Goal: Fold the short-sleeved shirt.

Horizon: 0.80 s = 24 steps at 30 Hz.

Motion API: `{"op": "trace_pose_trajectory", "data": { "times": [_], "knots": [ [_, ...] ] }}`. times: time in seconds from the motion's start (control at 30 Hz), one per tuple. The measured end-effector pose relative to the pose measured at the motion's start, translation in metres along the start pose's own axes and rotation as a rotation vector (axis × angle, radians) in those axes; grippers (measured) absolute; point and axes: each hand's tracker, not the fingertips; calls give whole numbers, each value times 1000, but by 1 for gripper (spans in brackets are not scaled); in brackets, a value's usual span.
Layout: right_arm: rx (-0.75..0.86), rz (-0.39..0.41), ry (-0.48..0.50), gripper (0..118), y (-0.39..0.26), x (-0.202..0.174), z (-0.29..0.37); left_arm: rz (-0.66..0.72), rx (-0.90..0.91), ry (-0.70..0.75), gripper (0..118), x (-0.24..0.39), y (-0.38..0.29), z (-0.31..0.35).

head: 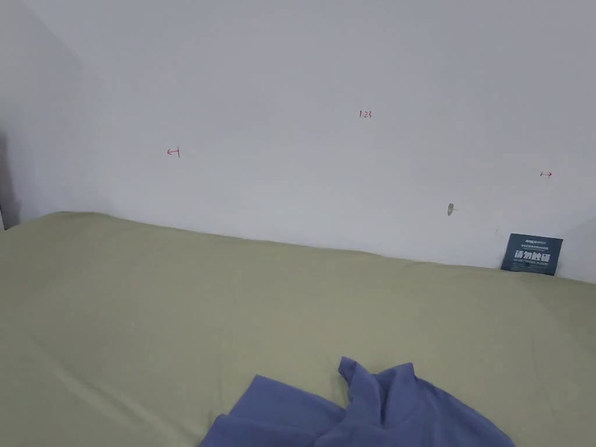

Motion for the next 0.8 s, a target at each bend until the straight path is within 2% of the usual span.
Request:
{"op": "trace_pose_trajectory", "data": {
  "times": [0.07,0.13,0.17,0.2,0.27,0.33,0.37,0.4,0.43,0.47,0.5,0.57,0.67,0.7,0.77,0.8],
  "knots": [
    [137,88,-40,108,21,-26,20,-90,225,2,95,26,10,34],
    [247,232,-91,108,39,-62,42,-192,444,11,95,60,18,73],
    [298,276,-111,108,42,-75,51,-216,519,23,95,72,17,87],
    [364,306,-142,108,43,-90,63,-244,587,64,95,87,16,104],
    [432,339,-138,108,39,-106,80,-280,672,89,94,106,12,125],
    [460,360,-156,102,32,-123,96,-340,753,111,92,120,-1,142],
    [449,355,-147,90,30,-127,101,-368,751,125,88,123,-2,143],
    [438,364,-135,55,28,-128,102,-398,730,126,68,128,-5,146],
    [425,377,-135,16,26,-132,104,-412,724,128,36,130,-9,147],
    [409,404,-149,0,23,-134,103,-415,715,134,0,131,-12,146],
    [423,441,-177,0,19,-136,105,-438,704,137,0,134,-13,141],
    [387,383,-117,0,11,-127,103,-436,647,107,0,131,-14,138],
    [375,369,-131,0,18,-126,105,-472,472,57,3,112,2,118],
    [369,367,-134,0,17,-123,104,-483,380,63,14,105,11,104],
    [361,340,-135,0,17,-115,101,-489,110,75,18,84,32,73],
    [353,330,-143,0,23,-114,99,-476,-79,50,36,73,44,46]
  ]
}}
